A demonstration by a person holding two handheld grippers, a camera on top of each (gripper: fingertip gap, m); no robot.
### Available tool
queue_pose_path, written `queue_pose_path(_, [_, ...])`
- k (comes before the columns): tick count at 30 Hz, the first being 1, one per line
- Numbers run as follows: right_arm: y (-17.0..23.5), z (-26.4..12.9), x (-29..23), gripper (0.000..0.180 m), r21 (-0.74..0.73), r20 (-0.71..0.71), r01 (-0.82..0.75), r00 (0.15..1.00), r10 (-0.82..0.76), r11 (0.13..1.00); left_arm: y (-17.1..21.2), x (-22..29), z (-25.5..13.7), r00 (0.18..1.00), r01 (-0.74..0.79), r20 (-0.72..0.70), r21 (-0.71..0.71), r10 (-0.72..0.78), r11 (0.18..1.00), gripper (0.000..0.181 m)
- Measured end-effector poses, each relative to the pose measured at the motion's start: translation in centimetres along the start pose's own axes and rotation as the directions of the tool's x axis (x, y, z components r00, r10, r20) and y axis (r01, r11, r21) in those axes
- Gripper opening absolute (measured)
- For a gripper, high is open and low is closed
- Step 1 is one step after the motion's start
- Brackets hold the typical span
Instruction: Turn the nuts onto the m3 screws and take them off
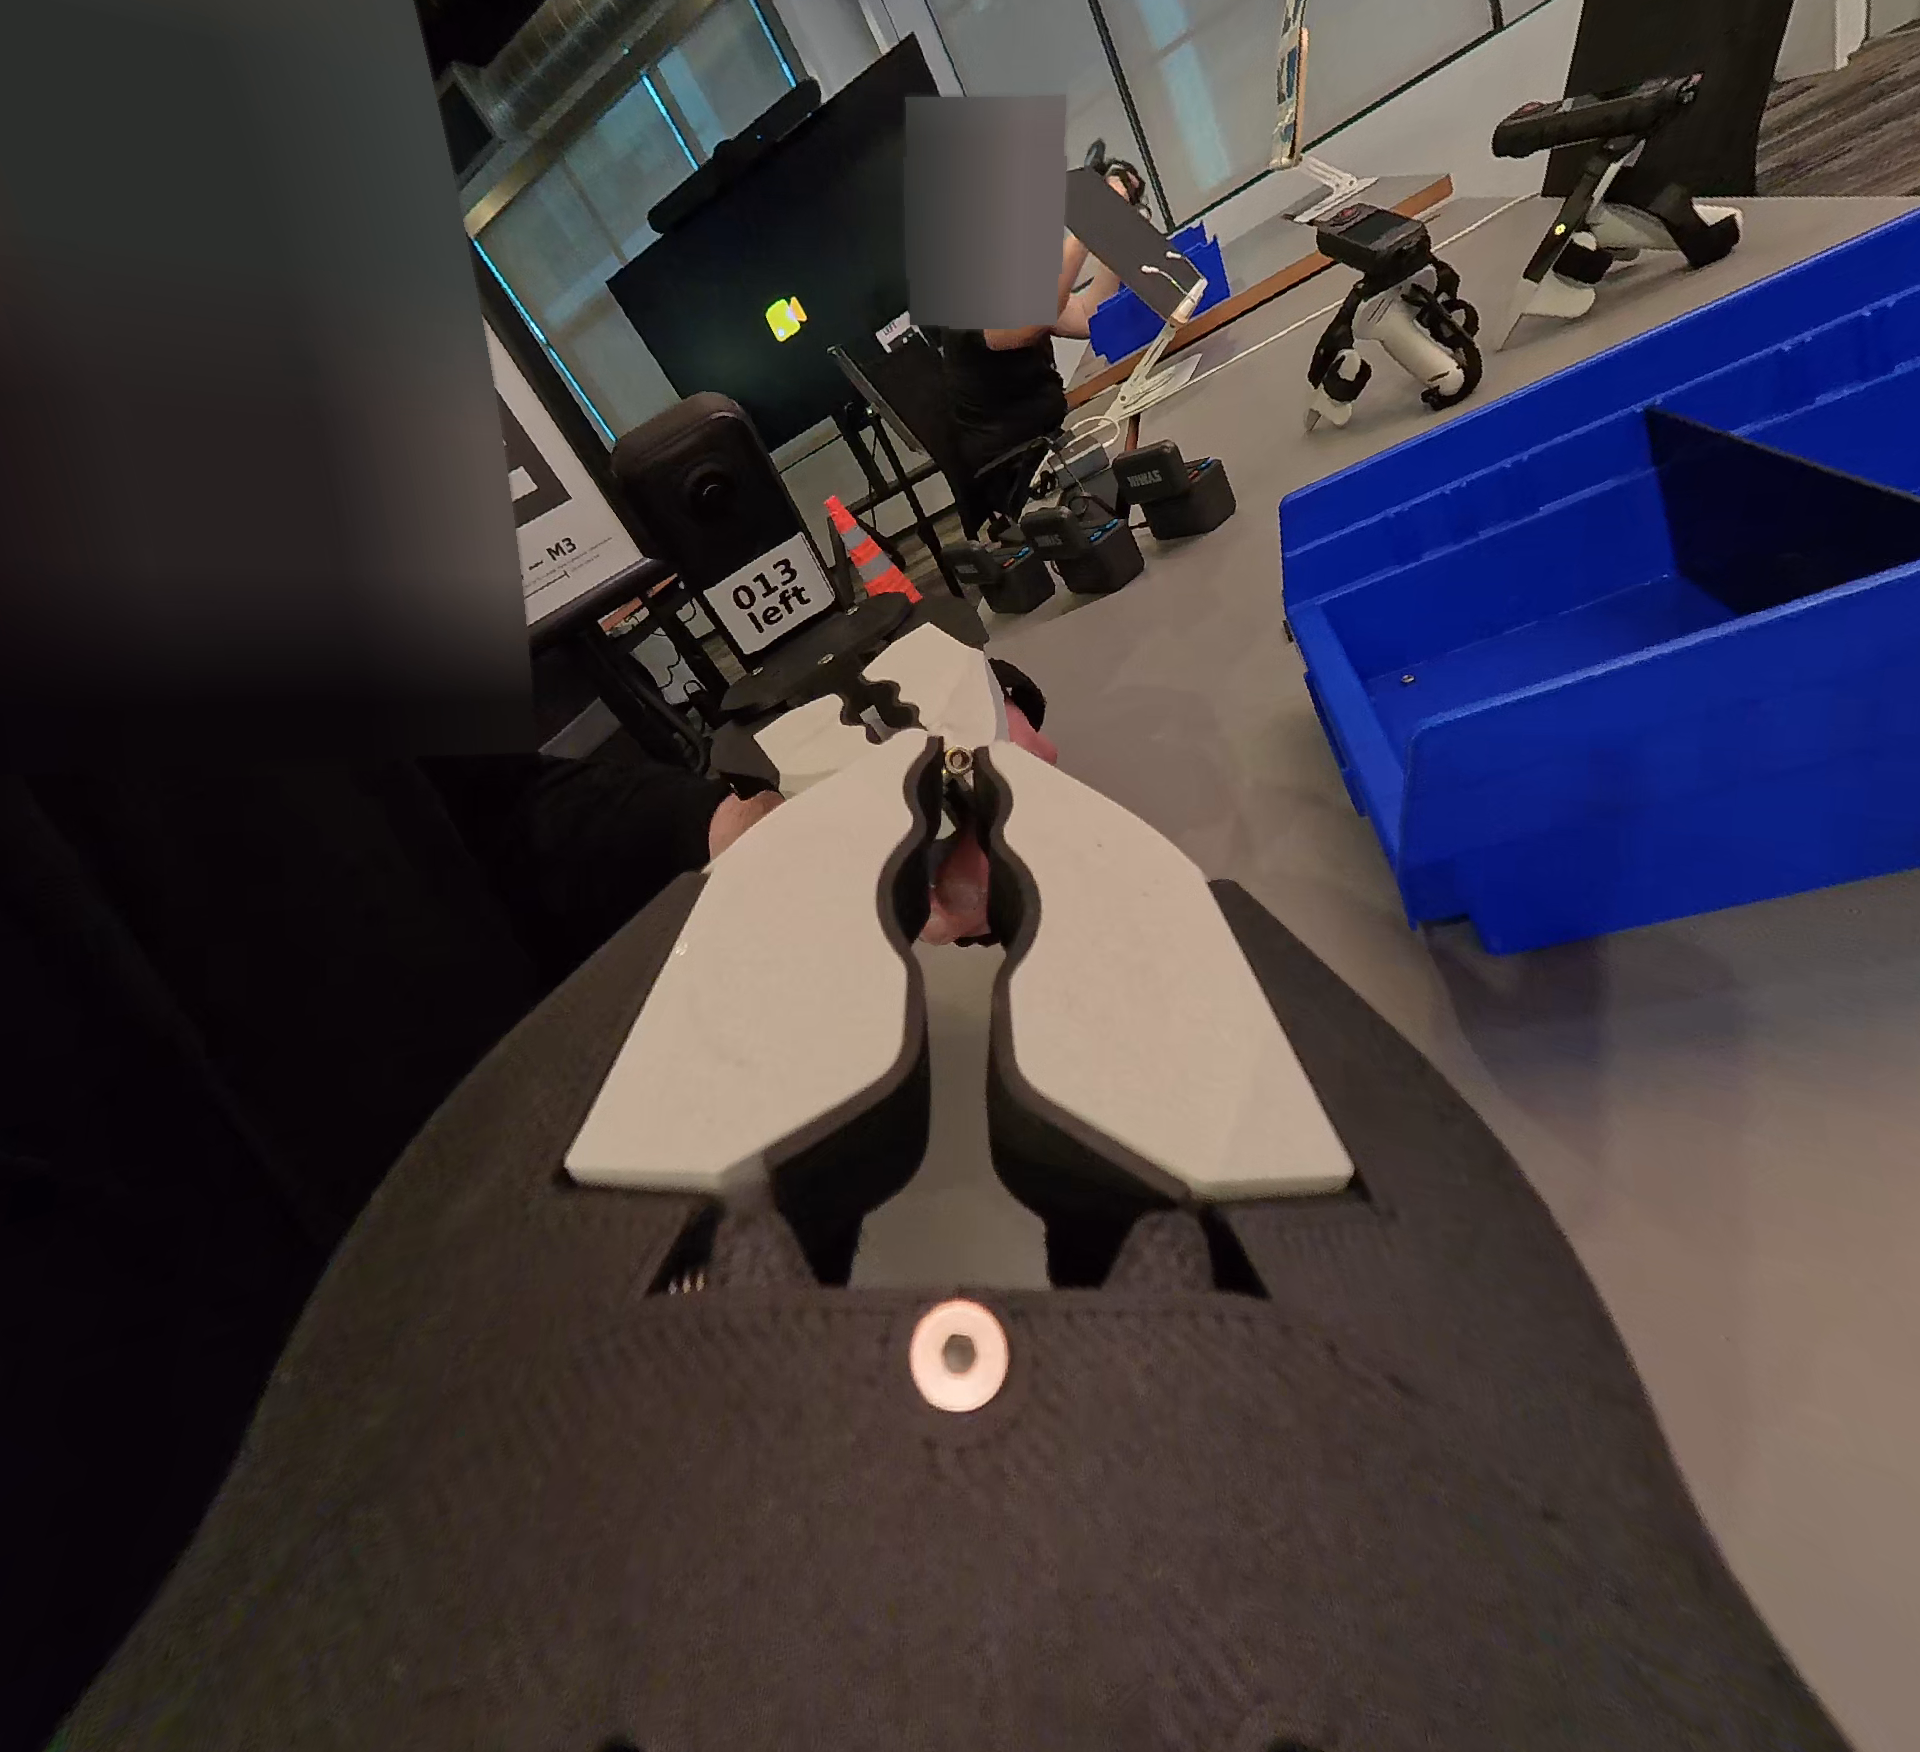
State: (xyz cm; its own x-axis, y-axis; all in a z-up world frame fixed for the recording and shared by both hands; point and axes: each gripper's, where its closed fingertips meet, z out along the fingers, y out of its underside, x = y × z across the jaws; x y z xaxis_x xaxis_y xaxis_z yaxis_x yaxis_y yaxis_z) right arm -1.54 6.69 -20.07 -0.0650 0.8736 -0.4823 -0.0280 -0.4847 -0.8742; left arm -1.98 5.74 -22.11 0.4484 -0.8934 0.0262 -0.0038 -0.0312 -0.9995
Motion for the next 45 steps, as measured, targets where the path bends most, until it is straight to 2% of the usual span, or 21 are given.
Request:
queue_pose_path(22, [0.3,0.0,-0.1,0.005,-0.015,0.0,0.014,1.0,-0.014,1.0,0.0,0.2,0.0,1.0,-0.008,-0.006,-0.006,0.007,1.0,0.003])
queue_pose_path(35, [1.7,-0.3,0.4,0.005,-0.112,-0.045,-0.062,0.997,0.058,0.992,1.5,0.3,0.0,0.975,-0.215,0.03,-0.135,0.221,0.967,0.003])
queue_pose_path(45, [1.5,-0.4,0.1,0.005,-0.103,-0.051,-0.041,0.998,0.036,0.994,1.3,0.3,0.1,0.978,-0.198,0.043,-0.118,0.204,0.973,0.003])
